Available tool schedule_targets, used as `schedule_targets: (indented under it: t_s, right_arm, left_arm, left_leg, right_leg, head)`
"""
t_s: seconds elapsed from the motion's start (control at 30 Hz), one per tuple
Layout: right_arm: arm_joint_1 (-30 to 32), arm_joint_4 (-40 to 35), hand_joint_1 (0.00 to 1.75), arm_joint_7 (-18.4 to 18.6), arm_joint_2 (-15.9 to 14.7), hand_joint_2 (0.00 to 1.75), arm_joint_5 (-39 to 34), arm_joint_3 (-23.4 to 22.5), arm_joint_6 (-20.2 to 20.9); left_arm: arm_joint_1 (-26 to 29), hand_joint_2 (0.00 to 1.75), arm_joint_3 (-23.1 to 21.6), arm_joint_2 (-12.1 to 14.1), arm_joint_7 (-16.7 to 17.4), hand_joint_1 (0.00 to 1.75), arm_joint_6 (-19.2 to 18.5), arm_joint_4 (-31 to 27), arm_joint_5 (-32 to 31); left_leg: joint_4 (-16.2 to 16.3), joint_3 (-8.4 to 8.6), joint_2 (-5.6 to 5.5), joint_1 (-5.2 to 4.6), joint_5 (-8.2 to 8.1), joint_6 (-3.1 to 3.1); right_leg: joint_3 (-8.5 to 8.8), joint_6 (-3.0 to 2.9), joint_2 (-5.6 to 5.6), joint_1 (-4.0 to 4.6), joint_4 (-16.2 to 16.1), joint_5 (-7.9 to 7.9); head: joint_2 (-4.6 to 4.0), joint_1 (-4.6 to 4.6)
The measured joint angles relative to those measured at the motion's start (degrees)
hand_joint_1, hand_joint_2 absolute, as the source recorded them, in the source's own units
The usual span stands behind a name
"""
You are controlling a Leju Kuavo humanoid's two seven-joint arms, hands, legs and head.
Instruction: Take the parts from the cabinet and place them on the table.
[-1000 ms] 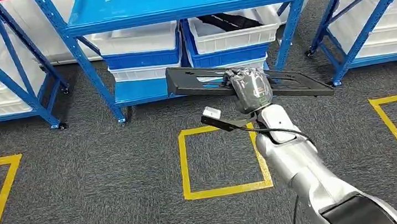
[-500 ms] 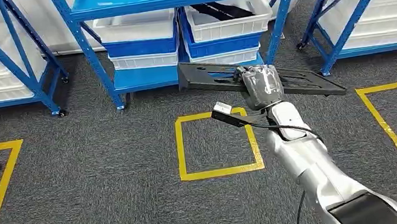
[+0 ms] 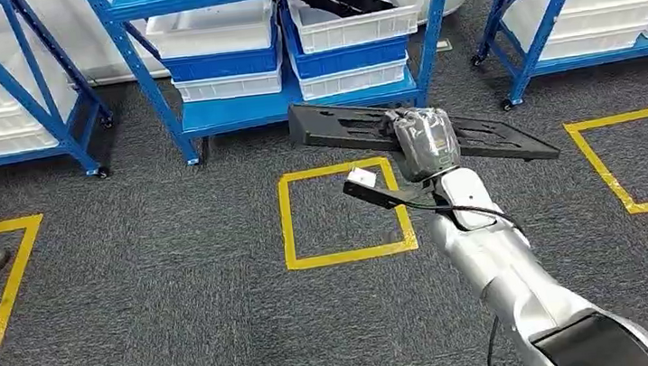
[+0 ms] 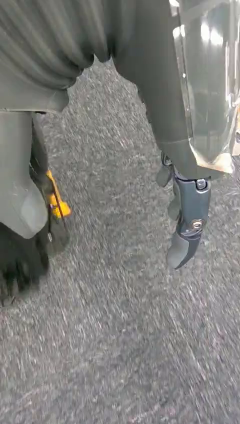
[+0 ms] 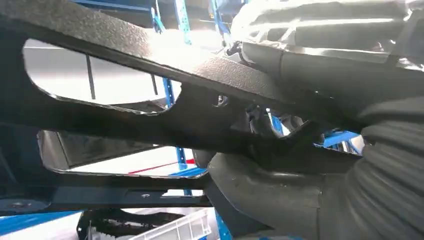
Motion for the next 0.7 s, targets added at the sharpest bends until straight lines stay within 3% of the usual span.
schedule_targets:
  t_s: [0.03,0.07,0.13,0.17,0.2,0.23,0.27,0.3,0.33,0.37,0.4,0.43,0.47,0.5,0.53,0.57,0.7]
  right_arm:
    - [-0.1,-0.1,1.75,0.0,-0.2,1.75,0.0,-0.2,0.0]
    - [-0.2,-0.1,1.75,0.0,-0.1,1.75,0.0,-0.2,-0.1]
    - [-0.3,-0.1,1.75,0.0,0.0,1.75,0.0,-0.3,-0.1]
    - [-0.1,-0.1,1.75,0.0,-0.1,1.75,0.0,-0.4,-0.1]
    - [-0.1,-0.1,1.75,0.0,-0.4,1.75,0.0,-0.5,-0.1]
    - [-0.3,-0.1,1.75,-0.1,-0.4,1.75,0.3,-0.5,-0.1]
    - [-0.3,-0.1,1.75,-0.1,-0.5,1.75,0.3,-0.6,-0.1]
    - [-0.2,-0.1,1.75,-0.1,-0.6,1.75,0.3,-0.7,-0.1]
    - [-0.1,0.0,1.75,-0.1,-0.7,1.75,0.3,-0.8,-0.1]
    - [-0.1,0.0,1.75,-0.1,-0.7,1.75,0.3,-0.9,-0.1]
    - [-0.1,0.0,1.75,-0.1,-0.7,1.75,0.5,-0.9,-0.1]
    - [-0.1,0.0,1.75,-0.1,-0.7,1.75,0.5,-0.9,-0.1]
    - [-0.1,-0.1,1.75,-0.1,-0.7,1.75,0.5,-0.9,-0.1]
    - [-0.2,-0.1,1.75,-0.1,-0.6,1.75,0.5,-0.9,-0.1]
    - [-0.2,-0.2,1.75,-0.1,-0.4,1.75,0.5,-0.9,-0.1]
    - [-0.1,-0.2,1.75,0.0,-0.6,1.75,0.5,-0.9,-0.1]
    - [-0.1,-0.2,1.75,0.0,-0.6,1.75,0.5,-0.9,-0.1]
  left_arm:
    - [-0.2,1.75,0.0,0.1,0.0,0.0,0.0,-0.1,-0.2]
    - [-0.4,1.75,0.0,0.1,0.0,0.0,0.0,-0.1,-0.2]
    - [-0.4,1.75,0.0,0.1,0.0,0.0,0.0,-0.1,-0.3]
    - [-0.3,1.75,0.0,0.1,0.1,0.0,-0.3,-0.1,-0.3]
    - [-0.3,1.75,0.0,0.0,0.1,0.0,-0.6,-0.1,-0.3]
    - [-0.3,1.75,0.0,0.1,0.1,0.0,-0.9,-0.1,-0.5]
    - [-0.3,1.75,0.0,0.1,0.1,0.0,-1.0,-0.1,-0.8]
    - [-0.3,1.75,0.0,0.0,0.1,0.0,-1.0,-0.1,-0.9]
    - [-0.3,1.75,0.0,-0.1,0.1,0.0,-1.0,-0.1,-0.9]
    - [-0.3,1.75,0.0,-0.1,0.1,0.0,-1.0,-0.1,-0.9]
    - [-0.3,1.75,0.0,-0.2,0.0,0.0,-1.0,-0.1,-0.9]
    - [-0.3,1.75,0.0,-0.2,0.0,0.0,-1.0,-0.1,-0.9]
    - [-0.3,1.75,0.0,-0.3,0.0,0.0,-1.0,-0.1,-0.9]
    - [-0.4,1.75,0.0,-0.2,0.0,0.0,-1.0,-0.1,-0.9]
    - [-0.4,1.75,0.0,-0.1,-0.1,0.0,-1.1,-0.2,-0.9]
    - [-0.3,1.75,0.0,-0.2,-0.1,0.0,-1.1,-0.2,-0.9]
    - [-0.3,1.75,0.0,-0.2,-0.1,0.0,-1.1,-0.2,-0.9]
  left_leg:
    - [-5.1,3.16,0.03,-0.37,-2.49,0.35]
    - [-5.2,2.84,0.13,-0.53,-2.5,0.02]
    - [-5.7,2.27,0.09,-1.24,-1.16,1.16]
    - [-7.2,1.65,0.27,-0.93,0.76,1.4]
    - [-8.0,1.48,0.59,-0.71,2.1,1.23]
    - [-8.1,0.22,0.59,-0.68,3.44,2.16]
    - [-8.1,-0.81,0.73,-0.68,4.31,1.66]
    - [-8.1,-1.9,0.72,-0.7,5.2,1.66]
    - [-8.0,-3.26,0.77,-0.7,6.18,1.53]
    - [-7.9,-4.63,0.86,-0.68,7.17,1.37]
    - [-7.6,-6.03,0.99,-0.65,8.11,1.14]
    - [-7.3,-7.39,1.05,-0.56,8.88,0.85]
    - [-6.8,-8.68,1.06,-0.41,9.59,0.51]
    - [-5.8,-9.69,1.06,-0.52,10.04,-0.04]
    - [-5.3,-10.76,0.89,-0.84,10.44,-0.41]
    - [-5.2,-10.78,0.93,-1.07,10.88,-0.72]
    - [-5.2,-10.78,0.93,-1.07,10.88,-0.72]
  right_leg:
    - [-0.25,0.56,0.04,0.13,0.0,0.64]
    - [-0.11,0.97,-0.21,-0.19,-0.6,1.24]
    - [0.08,1.88,-0.33,-0.53,-1.7,3.04]
    - [-0.28,2.17,-0.14,0.07,-2.3,3.79]
    - [-1.09,1.77,-0.11,-0.05,-1.3,1.72]
    - [-2.07,0.72,0.01,0.01,1.7,-2.74]
    - [-2.77,0.22,-0.01,0.02,5.0,-5.94]
    - [-3.14,0.14,0.0,-0.01,8.8,-8.46]
    - [-3.4,0.67,0.0,-0.04,12.7,-9.46]
    - [-3.1,1.58,0.01,-0.07,15.4,-8.55]
    - [-1.91,2.68,0.0,-0.18,15.9,-6.49]
    - [0.22,3.54,0.0,-0.37,14.4,-4.59]
    - [3.38,3.93,-0.02,-0.59,11.1,-3.85]
    - [7.41,3.71,0.03,-0.85,5.8,-6.55]
    - [11.36,3.06,0.21,0.05,0.3,-10.18]
    - [10.25,1.94,0.42,0.15,-0.3,-10.88]
    - [10.25,1.94,0.42,0.15,-0.3,-10.88]
  head:
    - [0.0,0.02]
    - [0.0,0.14]
    - [0.0,-0.31]
    - [0.0,-0.22]
    - [0.0,-0.11]
    - [0.0,0.2]
    - [0.0,0.24]
    - [0.0,0.53]
    - [0.0,0.59]
    - [0.0,0.68]
    - [0.0,0.63]
    - [0.0,0.63]
    - [0.0,0.61]
    - [0.0,0.61]
    - [0.0,1.14]
    - [0.0,0.52]
    - [0.0,0.52]
